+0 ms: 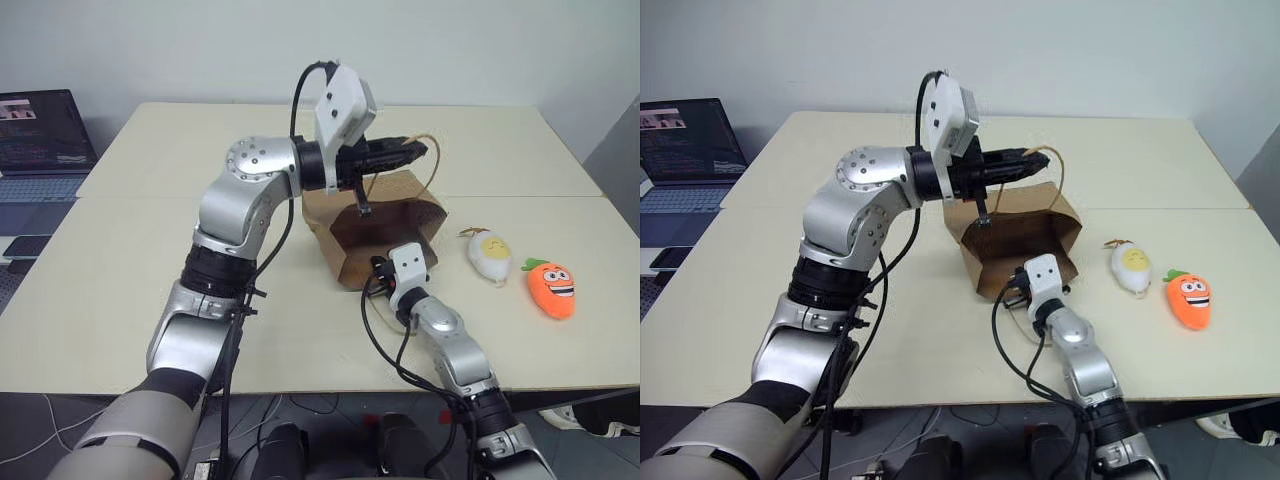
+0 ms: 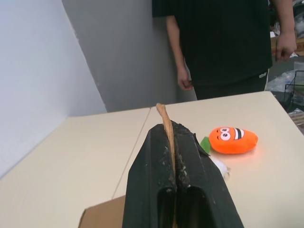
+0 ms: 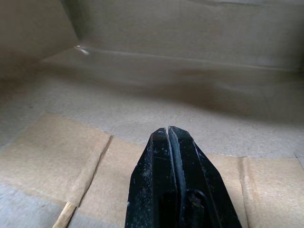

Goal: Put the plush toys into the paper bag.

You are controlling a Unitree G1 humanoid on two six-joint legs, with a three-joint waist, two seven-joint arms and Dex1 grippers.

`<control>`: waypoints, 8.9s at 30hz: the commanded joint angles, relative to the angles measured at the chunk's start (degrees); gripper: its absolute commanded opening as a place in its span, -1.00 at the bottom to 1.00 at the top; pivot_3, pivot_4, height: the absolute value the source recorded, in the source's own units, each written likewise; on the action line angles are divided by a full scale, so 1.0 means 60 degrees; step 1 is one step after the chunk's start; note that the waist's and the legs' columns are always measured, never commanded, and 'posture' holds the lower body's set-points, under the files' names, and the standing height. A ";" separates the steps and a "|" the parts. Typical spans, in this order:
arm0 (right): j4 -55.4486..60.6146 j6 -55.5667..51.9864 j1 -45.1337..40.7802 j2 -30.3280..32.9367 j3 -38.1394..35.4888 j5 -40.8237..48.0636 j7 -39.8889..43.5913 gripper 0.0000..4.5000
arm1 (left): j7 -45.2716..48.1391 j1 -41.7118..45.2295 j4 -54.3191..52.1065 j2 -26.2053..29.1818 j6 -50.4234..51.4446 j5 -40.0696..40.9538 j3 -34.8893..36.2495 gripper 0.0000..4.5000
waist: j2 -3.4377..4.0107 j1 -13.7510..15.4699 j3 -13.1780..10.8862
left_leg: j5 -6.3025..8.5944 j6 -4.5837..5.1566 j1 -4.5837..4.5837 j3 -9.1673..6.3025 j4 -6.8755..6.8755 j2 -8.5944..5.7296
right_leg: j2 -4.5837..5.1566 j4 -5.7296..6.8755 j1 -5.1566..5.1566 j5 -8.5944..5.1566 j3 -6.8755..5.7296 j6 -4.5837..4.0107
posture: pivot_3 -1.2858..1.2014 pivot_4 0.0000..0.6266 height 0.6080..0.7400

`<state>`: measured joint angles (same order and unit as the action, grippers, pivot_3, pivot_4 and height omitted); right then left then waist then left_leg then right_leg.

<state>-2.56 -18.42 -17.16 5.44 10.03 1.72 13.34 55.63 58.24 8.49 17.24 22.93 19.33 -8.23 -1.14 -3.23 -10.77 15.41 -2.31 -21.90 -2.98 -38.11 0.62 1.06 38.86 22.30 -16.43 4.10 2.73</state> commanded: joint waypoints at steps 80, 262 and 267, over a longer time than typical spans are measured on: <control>0.2678 -0.1130 0.0559 0.5625 -0.3654 0.2208 0.2345 0.21 | -0.1462 -0.2332 -0.4109 0.0187 0.2229 0.1494 0.0107 -1.00 | -0.0001 0.0289 -0.0003 | 0.0000 0.0000 -0.0060 -0.0025 0.0000 -0.0017 | 0.0009 -0.0054 -0.0002 -0.0002 0.0001 0.0003 | 0.03 -0.52 1.00; 0.5345 -0.7966 0.0909 0.6734 -0.4825 0.8275 0.2051 -0.98 | -0.2770 -0.2236 -0.2260 -0.2455 0.2546 0.2660 0.0222 -1.00 | 0.0025 0.0279 0.0014 | 0.0001 0.0004 -0.0104 -0.0027 -0.0002 -0.0025 | 0.0003 -0.0136 -0.0008 0.0007 0.0001 0.0019 | 0.03 -0.52 1.00; 0.4780 -0.7588 0.0243 0.6229 -0.4085 0.7748 0.1900 -0.98 | -0.2285 -0.2263 -0.2674 -0.2202 0.2695 0.2964 0.0167 -1.00 | 0.0025 0.0256 0.0014 | 0.0001 0.0004 -0.0107 -0.0029 0.0004 -0.0019 | 0.0001 -0.0135 -0.0001 0.0007 -0.0002 0.0019 | 0.03 -0.52 1.00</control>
<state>25.81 -65.57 -14.50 43.10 -14.61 48.94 24.85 40.89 43.54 -4.64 4.10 39.06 35.87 -7.37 -0.98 -1.69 -10.69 15.41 -2.29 -22.53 -3.16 -38.08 0.51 1.06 38.04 22.30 -16.39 4.08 2.84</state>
